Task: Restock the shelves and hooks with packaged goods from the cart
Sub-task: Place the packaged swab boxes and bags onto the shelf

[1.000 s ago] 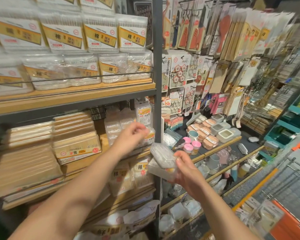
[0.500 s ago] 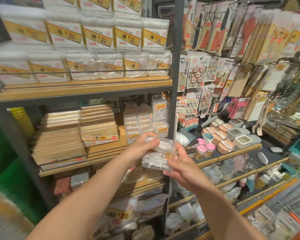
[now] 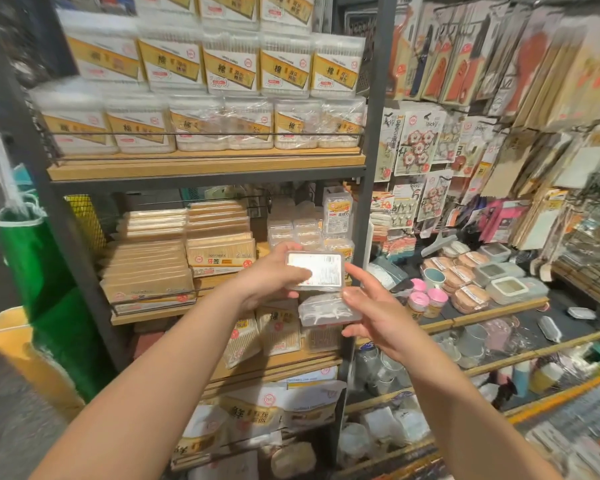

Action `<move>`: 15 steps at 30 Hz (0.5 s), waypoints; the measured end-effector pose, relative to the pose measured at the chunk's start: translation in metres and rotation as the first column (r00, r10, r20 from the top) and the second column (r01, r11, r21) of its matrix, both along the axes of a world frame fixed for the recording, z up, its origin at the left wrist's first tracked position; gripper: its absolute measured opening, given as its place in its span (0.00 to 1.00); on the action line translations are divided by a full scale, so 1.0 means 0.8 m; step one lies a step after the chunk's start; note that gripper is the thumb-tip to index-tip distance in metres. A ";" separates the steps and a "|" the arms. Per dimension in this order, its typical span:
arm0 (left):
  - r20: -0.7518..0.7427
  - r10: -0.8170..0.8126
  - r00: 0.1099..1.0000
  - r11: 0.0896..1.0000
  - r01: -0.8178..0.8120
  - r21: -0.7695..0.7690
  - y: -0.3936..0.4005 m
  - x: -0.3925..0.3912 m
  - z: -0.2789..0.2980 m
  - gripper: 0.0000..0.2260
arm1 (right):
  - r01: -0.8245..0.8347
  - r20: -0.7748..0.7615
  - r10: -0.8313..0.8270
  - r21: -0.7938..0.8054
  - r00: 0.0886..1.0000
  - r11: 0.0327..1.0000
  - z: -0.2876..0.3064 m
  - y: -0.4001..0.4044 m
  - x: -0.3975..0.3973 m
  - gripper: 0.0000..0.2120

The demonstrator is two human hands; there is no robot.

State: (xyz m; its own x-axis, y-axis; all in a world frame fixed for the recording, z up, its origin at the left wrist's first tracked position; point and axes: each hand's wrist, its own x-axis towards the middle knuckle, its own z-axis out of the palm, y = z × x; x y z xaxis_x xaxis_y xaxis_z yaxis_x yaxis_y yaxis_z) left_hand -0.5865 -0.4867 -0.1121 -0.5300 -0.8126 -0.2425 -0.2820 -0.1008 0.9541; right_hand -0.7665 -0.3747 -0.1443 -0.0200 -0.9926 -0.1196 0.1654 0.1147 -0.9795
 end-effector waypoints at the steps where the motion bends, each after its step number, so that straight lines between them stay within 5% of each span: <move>1: -0.024 -0.024 0.999 1.000 0.025 0.009 0.000 0.003 0.003 0.26 | -0.001 0.003 0.001 0.000 1.000 1.000 -0.002 -0.001 -0.001 0.32; 8: -0.178 0.233 0.956 0.965 -0.250 -0.084 -0.036 0.004 0.000 0.21 | 0.076 0.086 -0.080 0.041 0.993 0.996 -0.017 -0.006 -0.012 0.33; 15: 0.083 0.165 0.983 0.832 -0.094 -0.547 -0.074 -0.060 0.012 0.21 | 0.220 0.033 -0.225 0.108 0.974 0.970 -0.042 -0.005 -0.037 0.30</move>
